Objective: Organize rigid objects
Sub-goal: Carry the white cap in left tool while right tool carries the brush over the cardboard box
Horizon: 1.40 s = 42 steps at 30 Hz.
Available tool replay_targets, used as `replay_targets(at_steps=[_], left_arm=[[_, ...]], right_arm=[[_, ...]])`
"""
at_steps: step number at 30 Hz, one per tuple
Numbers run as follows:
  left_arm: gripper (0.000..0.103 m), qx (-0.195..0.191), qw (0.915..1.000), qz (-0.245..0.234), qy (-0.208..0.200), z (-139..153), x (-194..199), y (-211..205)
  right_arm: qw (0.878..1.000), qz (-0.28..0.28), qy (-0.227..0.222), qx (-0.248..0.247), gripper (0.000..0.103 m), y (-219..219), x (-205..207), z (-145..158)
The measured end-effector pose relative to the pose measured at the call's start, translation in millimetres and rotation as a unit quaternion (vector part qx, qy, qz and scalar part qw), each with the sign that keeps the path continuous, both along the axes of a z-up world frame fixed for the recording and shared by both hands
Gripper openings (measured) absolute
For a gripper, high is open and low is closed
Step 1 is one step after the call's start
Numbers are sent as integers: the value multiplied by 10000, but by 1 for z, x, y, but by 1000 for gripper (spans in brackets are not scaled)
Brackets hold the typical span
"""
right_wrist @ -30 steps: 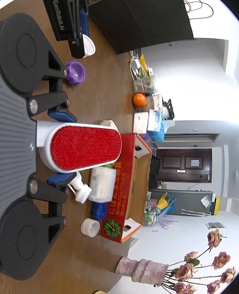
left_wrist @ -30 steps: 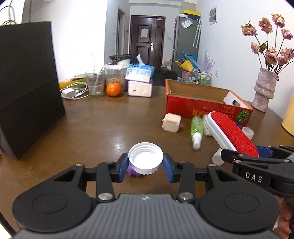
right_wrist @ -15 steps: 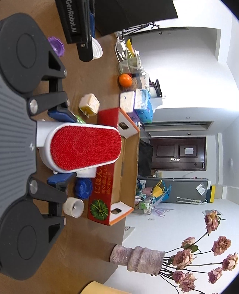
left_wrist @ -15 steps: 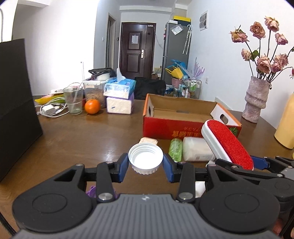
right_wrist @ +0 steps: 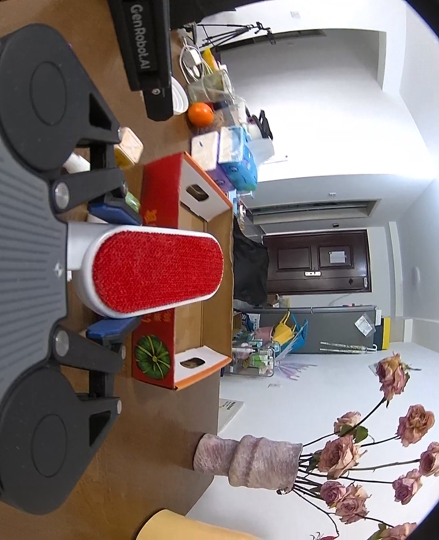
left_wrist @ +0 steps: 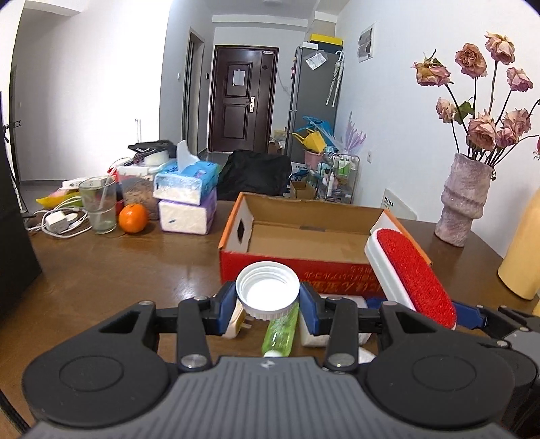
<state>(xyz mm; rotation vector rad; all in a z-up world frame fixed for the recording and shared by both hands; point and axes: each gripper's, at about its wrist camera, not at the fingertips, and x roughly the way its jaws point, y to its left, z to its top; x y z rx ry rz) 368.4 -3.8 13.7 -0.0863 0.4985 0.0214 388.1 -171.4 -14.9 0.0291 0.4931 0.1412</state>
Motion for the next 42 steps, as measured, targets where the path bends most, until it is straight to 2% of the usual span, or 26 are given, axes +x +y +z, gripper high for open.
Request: replay_targets(at_steps=[12, 22, 42], left_arm=[[42, -68, 10000, 0, -53, 7, 58, -24], [42, -148, 9997, 134, -150, 11, 100, -33], [42, -36, 9997, 225, 71, -5, 193, -42]], right_arm=[[9994, -267, -131, 184, 55, -23, 46, 5], [9991, -362, -198, 98, 55, -30, 78, 7], [9992, -401, -70, 0, 55, -36, 167, -1]])
